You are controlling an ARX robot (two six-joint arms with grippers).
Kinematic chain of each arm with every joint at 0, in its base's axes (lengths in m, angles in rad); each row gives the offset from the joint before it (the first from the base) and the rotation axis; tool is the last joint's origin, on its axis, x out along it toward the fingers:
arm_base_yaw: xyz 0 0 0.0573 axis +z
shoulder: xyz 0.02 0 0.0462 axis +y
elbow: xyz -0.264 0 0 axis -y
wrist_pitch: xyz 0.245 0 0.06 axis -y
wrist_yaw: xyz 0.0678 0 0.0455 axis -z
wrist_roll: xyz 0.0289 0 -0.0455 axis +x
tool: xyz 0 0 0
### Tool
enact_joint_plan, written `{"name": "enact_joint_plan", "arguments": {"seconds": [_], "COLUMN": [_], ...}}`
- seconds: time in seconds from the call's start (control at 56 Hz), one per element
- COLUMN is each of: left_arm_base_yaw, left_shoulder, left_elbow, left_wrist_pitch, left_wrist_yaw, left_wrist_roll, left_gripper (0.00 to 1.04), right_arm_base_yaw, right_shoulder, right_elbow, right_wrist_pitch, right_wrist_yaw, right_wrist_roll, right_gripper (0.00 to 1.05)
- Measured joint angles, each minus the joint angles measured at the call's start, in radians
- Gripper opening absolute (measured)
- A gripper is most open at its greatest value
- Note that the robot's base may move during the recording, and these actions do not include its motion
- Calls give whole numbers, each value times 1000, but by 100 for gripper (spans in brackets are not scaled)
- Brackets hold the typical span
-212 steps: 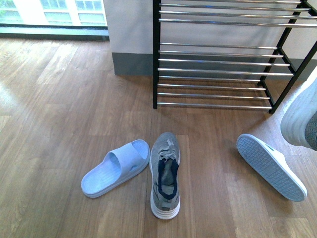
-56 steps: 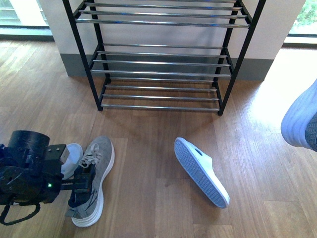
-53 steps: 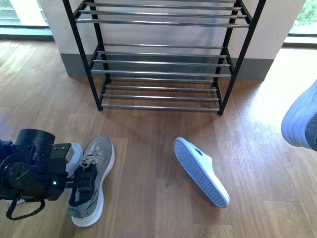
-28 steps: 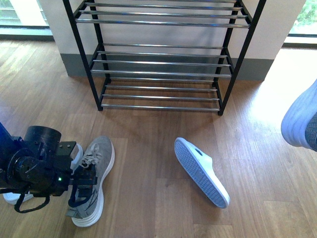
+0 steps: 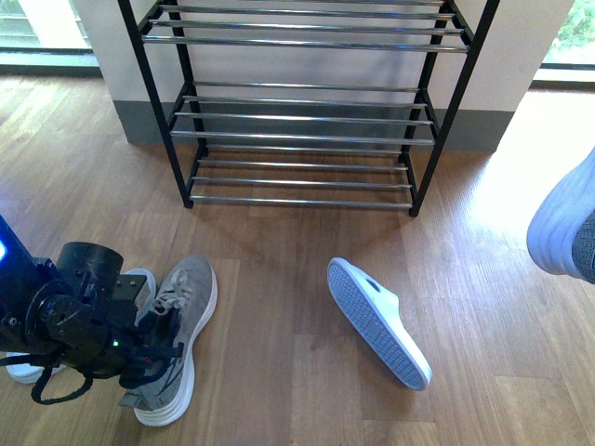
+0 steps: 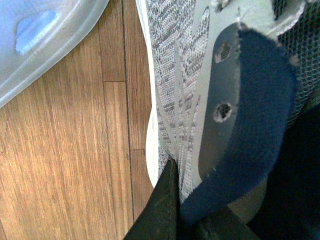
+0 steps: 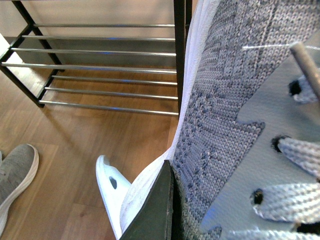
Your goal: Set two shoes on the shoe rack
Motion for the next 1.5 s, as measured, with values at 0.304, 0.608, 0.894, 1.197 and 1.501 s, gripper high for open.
{"name": "enact_joint_plan", "arguments": {"seconds": [0.304,0.608,0.894,1.197,1.501], "left_arm_base_yaw": [-14,-31,-26,-24,-29], "left_shoulder": [-118,-448,-855,-1450,-1941], "left_elbow": [-159,-437,-752,-945,-962], "left_wrist_pitch": [128,237,306,29,-225], "left_wrist_yaw": [-2,-25,-96,-231,-340], "left_wrist_roll": [-2,0,-50,-75,-142], "left_gripper": [2,2,2,2,2], "right_arm_base_yaw": [0,0,0,0,0], "right_shoulder": [0,0,0,0,0], "right_elbow": [0,0,0,0,0], "right_wrist_pitch": [0,0,0,0,0], "right_wrist_yaw": [0,0,-2,0,0], "right_wrist_roll": [0,0,0,0,0], "right_gripper": [2,2,2,2,2]}}
